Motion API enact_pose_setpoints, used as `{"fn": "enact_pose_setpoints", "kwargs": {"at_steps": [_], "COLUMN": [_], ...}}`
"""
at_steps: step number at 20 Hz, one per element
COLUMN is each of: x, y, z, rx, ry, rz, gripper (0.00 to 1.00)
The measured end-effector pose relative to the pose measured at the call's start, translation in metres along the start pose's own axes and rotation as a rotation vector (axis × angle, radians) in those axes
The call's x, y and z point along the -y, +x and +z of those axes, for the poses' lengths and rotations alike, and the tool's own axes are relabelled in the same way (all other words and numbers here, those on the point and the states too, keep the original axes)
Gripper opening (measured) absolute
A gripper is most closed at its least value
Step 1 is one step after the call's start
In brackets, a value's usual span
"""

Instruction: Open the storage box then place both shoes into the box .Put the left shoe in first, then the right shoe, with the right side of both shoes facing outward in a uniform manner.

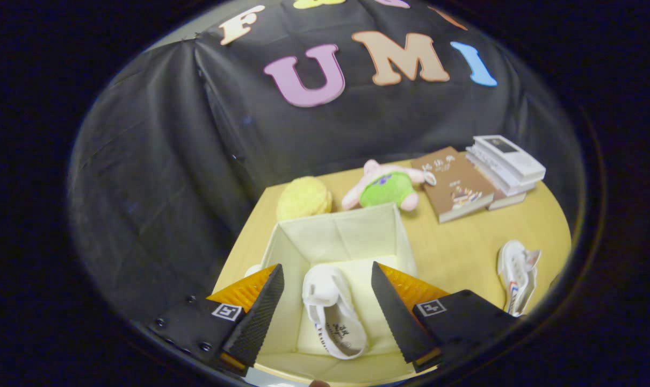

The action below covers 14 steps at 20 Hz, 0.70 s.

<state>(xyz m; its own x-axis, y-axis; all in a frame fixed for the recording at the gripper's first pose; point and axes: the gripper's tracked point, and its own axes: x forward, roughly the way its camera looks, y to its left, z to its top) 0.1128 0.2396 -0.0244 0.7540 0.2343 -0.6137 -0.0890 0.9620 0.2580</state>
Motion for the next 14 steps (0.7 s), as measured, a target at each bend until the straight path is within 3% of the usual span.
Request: {"fn": "enact_pose_setpoints", "kwargs": {"at_steps": [2, 5, 8, 14], "x": [0.023, 0.081, 0.142, 0.254], "y": [-0.024, -0.056, -0.080, -0.099], "z": [0.029, 0.045, 0.030, -0.030], "rx": [0.123, 0.194, 0.148, -0.014], "ry": [-0.026, -0.039, -0.032, 0.010], "rz": [-0.031, -0.167, -0.316, -0.535], "gripper": [1.00, 1.00, 1.00, 1.00]}}
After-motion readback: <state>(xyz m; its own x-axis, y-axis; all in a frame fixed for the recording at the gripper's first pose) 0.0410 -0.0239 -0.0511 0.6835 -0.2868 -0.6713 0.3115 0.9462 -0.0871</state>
